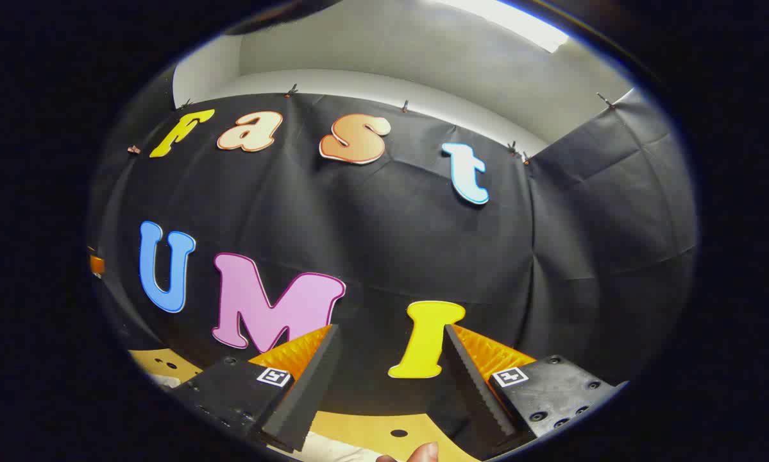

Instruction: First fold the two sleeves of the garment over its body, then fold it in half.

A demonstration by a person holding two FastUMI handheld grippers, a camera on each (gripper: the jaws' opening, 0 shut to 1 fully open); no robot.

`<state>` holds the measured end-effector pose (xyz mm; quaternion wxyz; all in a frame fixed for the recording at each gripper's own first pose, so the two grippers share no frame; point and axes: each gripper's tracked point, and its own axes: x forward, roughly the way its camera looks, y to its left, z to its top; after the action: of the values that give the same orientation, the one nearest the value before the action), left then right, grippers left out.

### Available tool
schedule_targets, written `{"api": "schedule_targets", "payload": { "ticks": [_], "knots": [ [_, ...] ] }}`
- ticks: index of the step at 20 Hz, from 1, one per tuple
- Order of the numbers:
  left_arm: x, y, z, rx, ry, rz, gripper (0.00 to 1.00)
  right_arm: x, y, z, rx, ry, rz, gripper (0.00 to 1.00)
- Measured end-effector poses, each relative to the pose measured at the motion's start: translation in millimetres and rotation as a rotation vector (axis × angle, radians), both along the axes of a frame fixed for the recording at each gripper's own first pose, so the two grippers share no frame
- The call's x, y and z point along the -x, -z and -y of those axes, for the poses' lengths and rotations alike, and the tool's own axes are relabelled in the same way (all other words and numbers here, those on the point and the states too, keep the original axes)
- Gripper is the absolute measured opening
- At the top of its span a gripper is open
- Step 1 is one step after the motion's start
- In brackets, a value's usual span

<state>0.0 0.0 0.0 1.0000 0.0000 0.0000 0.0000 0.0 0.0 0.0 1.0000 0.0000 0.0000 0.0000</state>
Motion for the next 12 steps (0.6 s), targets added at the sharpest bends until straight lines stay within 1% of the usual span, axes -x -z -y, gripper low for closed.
{"api": "schedule_targets", "payload": {
  "ticks": [1,4,5,6,7,8,9,10,12],
  "knots": [
    [1,8,2,-0.022,0.012,-0.007,0.95,2,4,1,0.013,0.022,-0.005,0.97],
    [8,33,13,-0.064,0.061,-0.030,0.95,23,24,-4,0.045,0.018,-0.035,0.96],
    [11,40,18,-0.067,0.076,-0.040,0.95,26,29,-5,0.057,0.014,-0.036,0.96],
    [13,48,21,-0.064,0.089,-0.047,0.95,27,33,-6,0.055,0.007,-0.036,1.00],
    [13,52,24,-0.055,0.100,-0.058,0.95,28,36,-8,0.046,0.003,-0.036,0.97],
    [15,58,27,-0.044,0.113,-0.070,0.95,28,42,-8,0.033,0.002,-0.045,1.00],
    [16,60,28,-0.038,0.115,-0.079,0.95,28,47,-9,0.028,0.001,-0.060,1.00],
    [16,62,27,-0.036,0.114,-0.080,0.95,27,53,-10,0.033,0.003,-0.075,0.96],
    [15,63,25,-0.041,0.113,-0.082,0.95,28,58,-10,0.051,0.012,-0.093,0.96]
  ]
}}
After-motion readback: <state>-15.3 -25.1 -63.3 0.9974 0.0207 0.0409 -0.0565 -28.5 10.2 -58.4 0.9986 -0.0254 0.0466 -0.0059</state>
